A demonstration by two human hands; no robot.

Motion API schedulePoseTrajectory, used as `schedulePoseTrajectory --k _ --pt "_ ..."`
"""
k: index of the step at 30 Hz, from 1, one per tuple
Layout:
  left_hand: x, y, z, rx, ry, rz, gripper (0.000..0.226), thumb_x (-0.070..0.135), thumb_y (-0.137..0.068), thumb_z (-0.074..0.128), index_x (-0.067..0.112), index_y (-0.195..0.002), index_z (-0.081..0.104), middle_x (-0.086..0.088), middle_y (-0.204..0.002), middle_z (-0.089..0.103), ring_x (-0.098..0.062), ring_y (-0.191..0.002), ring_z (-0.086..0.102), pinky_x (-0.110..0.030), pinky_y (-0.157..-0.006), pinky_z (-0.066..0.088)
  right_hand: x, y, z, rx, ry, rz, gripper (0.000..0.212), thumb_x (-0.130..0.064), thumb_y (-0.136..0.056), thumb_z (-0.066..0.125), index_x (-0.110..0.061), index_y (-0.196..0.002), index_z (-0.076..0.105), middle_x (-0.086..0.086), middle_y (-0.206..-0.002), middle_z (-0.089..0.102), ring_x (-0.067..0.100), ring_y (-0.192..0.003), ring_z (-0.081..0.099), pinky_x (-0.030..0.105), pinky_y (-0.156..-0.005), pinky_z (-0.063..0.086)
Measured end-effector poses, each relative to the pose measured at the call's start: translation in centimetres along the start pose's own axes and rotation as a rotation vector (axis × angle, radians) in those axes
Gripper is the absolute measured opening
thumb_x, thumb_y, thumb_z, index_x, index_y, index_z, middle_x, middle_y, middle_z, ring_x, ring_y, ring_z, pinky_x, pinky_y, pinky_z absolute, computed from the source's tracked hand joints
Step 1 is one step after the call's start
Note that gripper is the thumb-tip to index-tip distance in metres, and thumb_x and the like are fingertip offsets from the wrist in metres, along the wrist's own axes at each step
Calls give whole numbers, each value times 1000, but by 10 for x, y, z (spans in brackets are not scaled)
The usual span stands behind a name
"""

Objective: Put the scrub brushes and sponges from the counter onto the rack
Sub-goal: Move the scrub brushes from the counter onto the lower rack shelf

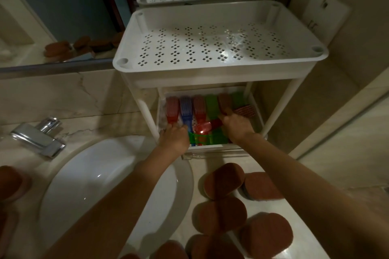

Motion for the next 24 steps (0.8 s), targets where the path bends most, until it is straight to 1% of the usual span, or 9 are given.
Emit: schedulePoseTrajectory --k 5,7,9,11,13,16,21,22,24 --pt "1 0 0 2 22 -8 34 11 -95 37 8 -126 48 -18 -131 50 -33 -123 45 -44 -102 39 -7 -5 2 27 129 -57 28 -3 -89 52 -10 -115 59 11 -123 56 25 -113 56 35 -87 50" --pt "1 0 0 0 25 -8 34 10 -95 37 7 -127 48 -18 -131 50 -33 -123 46 -44 -102 40 -10 -7 4 22 172 -78 29 -4 -88 53 -12 -116 58 9 -122 60 25 -120 51 37 -95 45" --pt "1 0 0 0 26 -6 35 10 -94 38 7 -127 47 -18 -131 50 -33 -123 46 -43 -102 40 -11 -8 5 33 243 -86 33 -9 -87 56 -13 -119 59 10 -129 57 27 -135 35 42 -111 30" --pt "0 0 1 -5 26 -5 36 10 -93 39 8 -128 47 -18 -132 49 -33 -124 45 -44 -102 40 -9 -8 7 55 274 -79 36 -13 -87 58 -13 -123 58 10 -138 51 28 -142 25 43 -119 15" --pt "0 0 2 -14 28 -4 37 10 -93 40 8 -129 46 -18 -132 49 -33 -124 45 -44 -103 40 -7 -7 8 75 279 -91 39 -13 -87 58 -11 -125 56 11 -141 48 27 -144 24 41 -121 4" --pt "-2 -1 2 -22 34 -5 37 10 -93 41 9 -130 46 -17 -134 49 -32 -125 45 -43 -103 40 -9 -5 7 89 315 -126 42 -9 -87 56 -11 -129 52 12 -140 50 27 -144 26 42 -120 -3" --pt "-1 0 3 -11 39 -6 39 10 -94 40 10 -133 44 -17 -134 47 -32 -125 44 -44 -104 39 -13 1 6 75 313 -171 41 -12 -90 51 -13 -130 52 12 -138 51 28 -140 32 44 -120 0" --pt "-1 0 3 -11 38 -5 39 10 -94 40 10 -133 43 -17 -134 47 -33 -125 45 -44 -104 39 -12 3 4 54 289 -163 38 -11 -90 50 -11 -128 54 13 -138 49 29 -139 33 43 -120 4" --pt "-2 0 3 -12 38 -3 40 10 -94 39 11 -134 42 -17 -134 47 -33 -124 45 -43 -104 39 -8 6 -1 -6 233 -128 34 -9 -92 47 -8 -125 55 15 -136 48 29 -132 40 41 -117 19"
Point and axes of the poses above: each hand's wrist, its own y-axis away from the middle knuckle, its own z-axis out of the palm, x = y × z, the point moved 3 cm from there along -y, towards the middle knuckle
